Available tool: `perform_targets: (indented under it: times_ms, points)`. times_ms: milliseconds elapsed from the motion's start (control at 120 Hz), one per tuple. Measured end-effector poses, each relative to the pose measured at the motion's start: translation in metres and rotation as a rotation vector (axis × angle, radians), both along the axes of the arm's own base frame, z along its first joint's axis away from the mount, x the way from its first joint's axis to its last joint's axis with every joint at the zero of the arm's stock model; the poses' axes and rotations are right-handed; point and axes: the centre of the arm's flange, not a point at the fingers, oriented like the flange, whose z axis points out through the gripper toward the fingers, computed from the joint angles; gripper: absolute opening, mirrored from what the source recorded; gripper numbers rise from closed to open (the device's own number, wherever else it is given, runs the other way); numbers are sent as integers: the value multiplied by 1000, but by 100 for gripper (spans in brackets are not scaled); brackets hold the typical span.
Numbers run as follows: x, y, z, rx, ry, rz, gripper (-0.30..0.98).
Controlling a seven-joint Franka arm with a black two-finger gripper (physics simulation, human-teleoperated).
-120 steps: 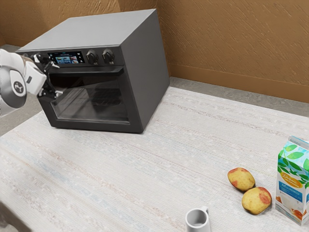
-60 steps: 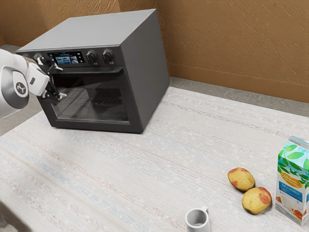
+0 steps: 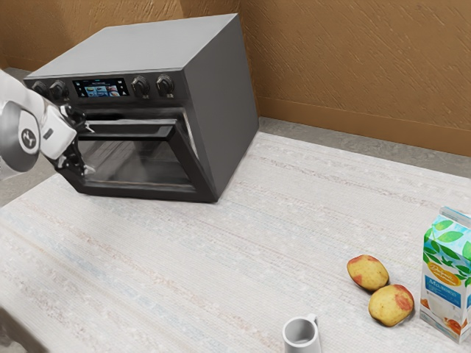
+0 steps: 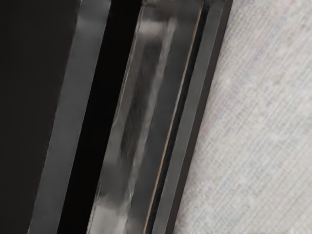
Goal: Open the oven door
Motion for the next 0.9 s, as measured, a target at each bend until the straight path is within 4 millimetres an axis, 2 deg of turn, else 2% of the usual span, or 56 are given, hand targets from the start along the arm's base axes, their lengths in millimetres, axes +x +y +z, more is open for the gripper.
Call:
perform_targets:
  times_ms: [50, 83, 150, 200, 217, 250, 283, 300, 325, 350, 367, 383, 425, 458, 500, 517, 550, 642, 717, 767, 800, 833, 867, 900]
  points:
    - [-17, -16, 3, 39, 36, 25, 53]
    - [-39, -23, 13, 76, 56, 68, 56]
    - [-139, -33, 63, 153, 42, 258, 61]
    - [-226, -43, 102, 151, -30, 393, 63]
    - [-254, -47, 123, 147, -79, 427, 64]
    - [-289, -67, 190, 169, -197, 438, 65]
    - [-300, -93, 254, 198, -275, 404, 66]
    - [-292, -108, 291, 209, -303, 360, 66]
    - [-261, -136, 338, 214, -320, 263, 66]
    - [-210, -169, 362, 187, -300, 136, 67]
    - [-169, -192, 360, 142, -263, 44, 67]
    - [-129, -214, 350, 84, -215, -41, 67]
    - [-50, -272, 307, -44, -74, -212, 67]
    - [-13, -293, 269, -144, 33, -271, 68]
    - [14, -303, 223, -250, 156, -274, 68]
    - [20, -305, 207, -289, 199, -272, 68]
    - [25, -301, 187, -364, 257, -268, 68]
    - [50, -227, 127, -466, 374, -31, 68]
    - [51, -172, 105, -484, 399, 193, 68]
    - [48, -148, 98, -498, 398, 312, 69]
    - [47, -141, 96, -506, 397, 369, 69]
    - [48, -144, 94, -511, 399, 407, 69]
    - [52, -155, 93, -514, 402, 427, 69]
    - [57, -175, 92, -513, 408, 430, 69]
